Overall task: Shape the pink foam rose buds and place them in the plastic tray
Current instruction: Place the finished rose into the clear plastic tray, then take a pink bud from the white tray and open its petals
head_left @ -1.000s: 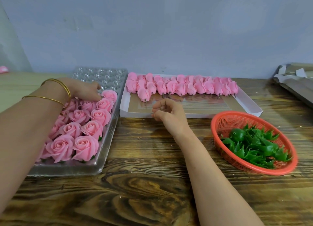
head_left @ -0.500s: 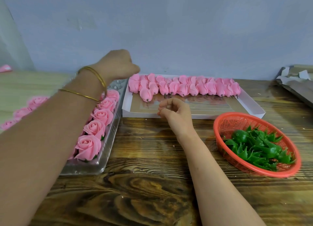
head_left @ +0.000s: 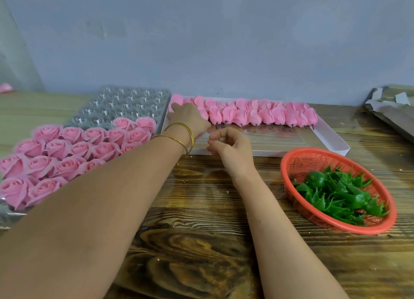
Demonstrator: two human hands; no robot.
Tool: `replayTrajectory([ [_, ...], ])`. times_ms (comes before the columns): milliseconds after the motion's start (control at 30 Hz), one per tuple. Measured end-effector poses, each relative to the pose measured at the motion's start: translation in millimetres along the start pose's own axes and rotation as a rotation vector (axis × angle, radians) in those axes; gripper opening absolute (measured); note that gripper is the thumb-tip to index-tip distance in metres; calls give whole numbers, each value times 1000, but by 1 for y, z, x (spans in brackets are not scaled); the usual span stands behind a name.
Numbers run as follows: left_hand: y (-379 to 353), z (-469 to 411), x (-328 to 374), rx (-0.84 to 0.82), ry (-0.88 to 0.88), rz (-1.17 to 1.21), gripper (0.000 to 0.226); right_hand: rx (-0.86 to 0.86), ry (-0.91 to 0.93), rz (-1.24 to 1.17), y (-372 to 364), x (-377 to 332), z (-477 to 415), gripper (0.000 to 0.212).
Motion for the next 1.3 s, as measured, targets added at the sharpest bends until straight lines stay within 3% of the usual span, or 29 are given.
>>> replayTrajectory([
  [133,-12,-4,-7,-11,55,-18,69,8,-11,-11,1,0,-1,28],
  [233,-19,-6,-8,4,29,-78,74,8,-15,-12,1,1,-1,28],
  [500,-30,-14,-13,44,56,74,59,0,-22,-21,1,-1,0,29],
  [700,-29,-21,-15,43,31,60,44,-8,-23,-10,1,-3,2,29],
  [900,-28,-20,-17,39,85,132,44,-4,-31,-8,2,-6,3,29],
  [1200,-18,-14,-19,172,119,354,47,-8,-28,-3,2,-5,3,26],
  [1300,-6,-11,-14,287,124,466,40,3,-30,-2,2,-3,1,26],
])
Point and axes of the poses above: each hand's wrist, its own z-axis away from the middle knuckle, its own y-axis out of the back of the hand, x = y × z, the point moved 3 cm from there along -z, towards the middle knuckle, and after that the axes turned 3 degrees about y, right-handed, at the moved point
